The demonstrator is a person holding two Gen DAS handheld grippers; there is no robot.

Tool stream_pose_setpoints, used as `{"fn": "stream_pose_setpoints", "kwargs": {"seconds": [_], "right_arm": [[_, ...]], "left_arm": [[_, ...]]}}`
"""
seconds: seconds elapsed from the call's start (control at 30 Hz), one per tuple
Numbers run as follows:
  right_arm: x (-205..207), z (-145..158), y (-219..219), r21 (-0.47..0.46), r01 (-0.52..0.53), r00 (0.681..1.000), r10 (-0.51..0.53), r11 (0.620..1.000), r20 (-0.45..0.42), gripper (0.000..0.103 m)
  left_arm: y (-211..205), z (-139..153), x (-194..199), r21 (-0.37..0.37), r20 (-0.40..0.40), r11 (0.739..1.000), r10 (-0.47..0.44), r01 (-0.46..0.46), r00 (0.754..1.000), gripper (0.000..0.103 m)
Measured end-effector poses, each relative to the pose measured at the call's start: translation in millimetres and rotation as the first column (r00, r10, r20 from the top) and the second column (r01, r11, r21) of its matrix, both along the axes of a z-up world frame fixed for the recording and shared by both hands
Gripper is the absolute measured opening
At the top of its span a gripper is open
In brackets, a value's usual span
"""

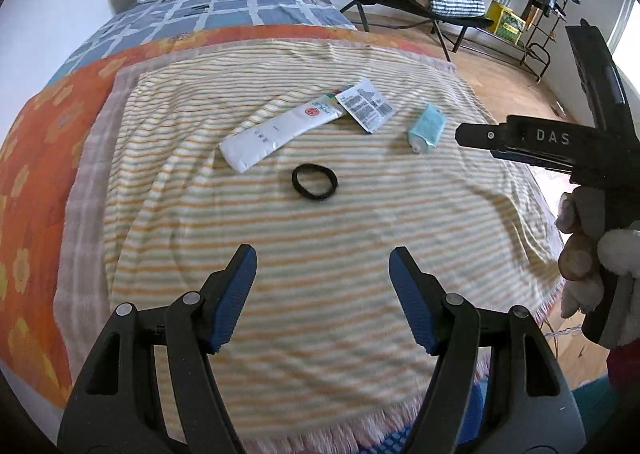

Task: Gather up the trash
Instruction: 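Grasp the black hair tie with the left gripper while the right gripper grasps the light-blue tube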

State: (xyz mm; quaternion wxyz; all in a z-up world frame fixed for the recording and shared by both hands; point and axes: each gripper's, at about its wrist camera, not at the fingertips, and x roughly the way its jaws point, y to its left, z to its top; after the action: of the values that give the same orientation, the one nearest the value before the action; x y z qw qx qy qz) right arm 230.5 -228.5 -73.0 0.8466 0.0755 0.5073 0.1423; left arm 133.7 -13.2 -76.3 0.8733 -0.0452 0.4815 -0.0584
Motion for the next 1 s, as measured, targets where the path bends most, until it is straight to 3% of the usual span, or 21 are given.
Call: {"fn": "stream_pose_setpoints", "kwargs": {"seconds": [0.5,0.87,1.0], "right_arm": [[66.3,-41.7,17.5,-0.085,0.067,0.996,-0.072,0.994,-0.053,0.067],[83.5,-61.9,20.5,-0.097,0.103,0.991,-0.111,0.99,-0.079,0.067],[85.0,-63.4,27.0,-0.144,0.084,0.994,-0.093,0.986,-0.052,0.067]], "left_arm": [[-9.6,-38.8,62.7,0.013,-0.037,1.0,-0.006,0.006,0.999,0.07],[-13.5,-58.8,80.0,0.071,-0.054,0.997,0.005,-0.001,0.999,0.051],[-11.7,-59.4,84.1,0.085,-0.042,0.996,0.012,-0.008,0.999,0.033]]}}
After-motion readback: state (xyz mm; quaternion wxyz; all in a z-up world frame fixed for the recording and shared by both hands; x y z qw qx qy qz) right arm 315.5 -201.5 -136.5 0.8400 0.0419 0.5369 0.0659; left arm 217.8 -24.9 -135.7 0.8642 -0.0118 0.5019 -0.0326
